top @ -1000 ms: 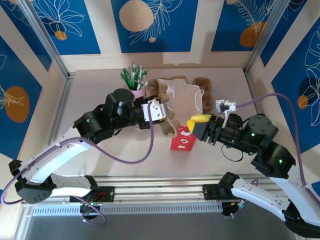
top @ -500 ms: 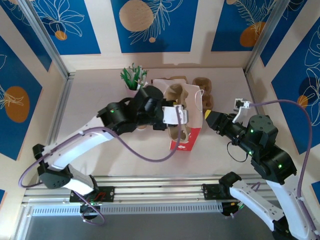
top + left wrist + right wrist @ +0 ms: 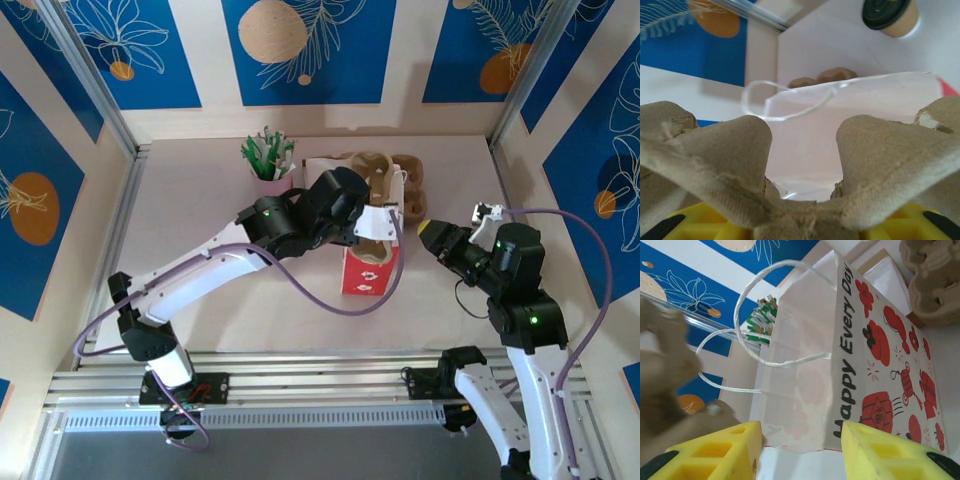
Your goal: Pack the takeout coffee
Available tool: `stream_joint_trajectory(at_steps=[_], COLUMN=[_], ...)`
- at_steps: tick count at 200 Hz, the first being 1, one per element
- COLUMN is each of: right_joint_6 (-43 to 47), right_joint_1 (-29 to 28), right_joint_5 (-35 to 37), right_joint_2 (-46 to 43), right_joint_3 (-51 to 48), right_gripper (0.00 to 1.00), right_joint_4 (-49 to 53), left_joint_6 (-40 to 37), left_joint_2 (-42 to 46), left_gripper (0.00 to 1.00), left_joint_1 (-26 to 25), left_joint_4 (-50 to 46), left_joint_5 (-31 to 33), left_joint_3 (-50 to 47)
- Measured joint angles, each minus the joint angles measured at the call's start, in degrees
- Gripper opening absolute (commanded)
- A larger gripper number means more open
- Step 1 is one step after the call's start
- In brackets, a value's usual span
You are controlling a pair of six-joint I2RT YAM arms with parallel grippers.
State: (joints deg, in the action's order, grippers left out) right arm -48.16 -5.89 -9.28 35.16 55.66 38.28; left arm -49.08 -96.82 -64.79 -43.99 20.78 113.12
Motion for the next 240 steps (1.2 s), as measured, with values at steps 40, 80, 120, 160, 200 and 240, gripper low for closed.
stream_joint_trajectory(at_steps=[40, 80, 120, 160, 200, 240], right_joint_6=[0.00, 2.54, 6.64, 9.40, 10.64, 11.34], right_joint_1=[1.20, -2.32, -8.39, -11.06, -11.85, -13.64], right_joint_5=[-5.79, -4.37, 3.30, 8.66, 10.67, 11.08], right_joint_2=[3.52, 7.72, 11.85, 14.01, 15.45, 15.67], right_joint_3=[-1.36, -0.26, 2.49, 3.54, 3.54, 3.61], right_gripper=[0.49, 0.50, 0.50, 0.37, 0.23, 0.12], right_joint_4=[-1.38, -0.57, 3.39, 5.35, 5.99, 6.10], left_joint_6=[0.09, -0.24, -1.88, -2.54, -3.54, -3.93], left_joint_2=[0.35, -0.15, -2.60, -4.76, -5.46, -8.02], left_gripper=[0.42, 0.42, 0.42, 0.41, 0.40, 0.39], left_joint_1=[0.00, 0.00, 0.00, 0.04, 0.68, 1.57], left_joint_4=[-1.40, -2.10, -1.88, -1.16, -0.24, 1.16], left_joint_5=[0.46, 0.79, 2.03, 3.10, 3.58, 3.76], left_joint_3=[2.86, 2.97, 3.56, 4.92, 6.67, 9.64])
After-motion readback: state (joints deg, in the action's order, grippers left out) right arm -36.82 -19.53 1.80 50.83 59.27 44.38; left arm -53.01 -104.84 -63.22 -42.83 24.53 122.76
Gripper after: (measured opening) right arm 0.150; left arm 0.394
